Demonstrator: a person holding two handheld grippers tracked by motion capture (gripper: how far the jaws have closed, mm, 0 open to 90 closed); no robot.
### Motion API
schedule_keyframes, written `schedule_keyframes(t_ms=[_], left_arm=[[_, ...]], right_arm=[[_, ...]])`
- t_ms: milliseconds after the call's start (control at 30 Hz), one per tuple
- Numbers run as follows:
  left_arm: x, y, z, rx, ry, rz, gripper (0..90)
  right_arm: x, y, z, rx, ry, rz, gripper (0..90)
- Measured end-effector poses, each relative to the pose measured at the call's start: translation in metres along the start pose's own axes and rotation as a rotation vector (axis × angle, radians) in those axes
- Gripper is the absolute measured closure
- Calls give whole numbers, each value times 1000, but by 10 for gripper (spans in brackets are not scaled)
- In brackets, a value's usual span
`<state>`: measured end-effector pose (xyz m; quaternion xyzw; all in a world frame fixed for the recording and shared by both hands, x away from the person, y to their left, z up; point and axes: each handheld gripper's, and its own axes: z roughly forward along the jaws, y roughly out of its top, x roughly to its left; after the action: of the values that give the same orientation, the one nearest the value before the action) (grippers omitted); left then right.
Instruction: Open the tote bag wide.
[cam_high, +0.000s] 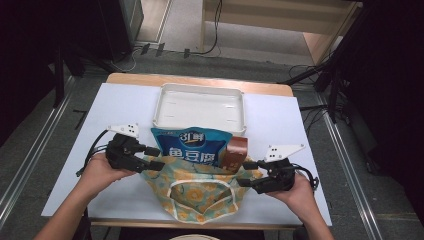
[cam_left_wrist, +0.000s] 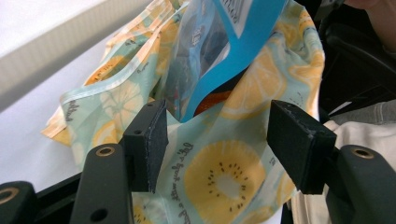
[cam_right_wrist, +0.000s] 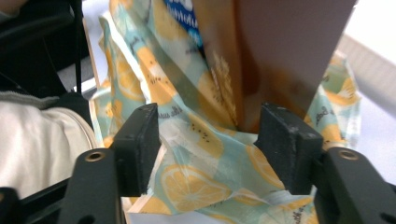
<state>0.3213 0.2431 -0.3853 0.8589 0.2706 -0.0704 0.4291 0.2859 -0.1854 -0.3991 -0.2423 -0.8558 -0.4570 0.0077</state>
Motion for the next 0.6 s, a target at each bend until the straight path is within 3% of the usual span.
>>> schedule_keyframes(t_ms=[100,200,333,433,600], left_arm=[[1,-2,6,3,-3,-5,413],[1,-5,9,10,-5,-9,460],[1,-8,8,13,3,-2,550],[0,-9,7,18,6,-8,618],[-1,-10,2,16,28,-43,787]], right_arm=[[-2,-5,7,20,3,0,400],[-2,-8,12,44,-2,4,516],[-2,-10,12,51,-3,19,734],[-2,-10,14,68,-3,32,824],[-1,-10,13,62,-1,32,886]])
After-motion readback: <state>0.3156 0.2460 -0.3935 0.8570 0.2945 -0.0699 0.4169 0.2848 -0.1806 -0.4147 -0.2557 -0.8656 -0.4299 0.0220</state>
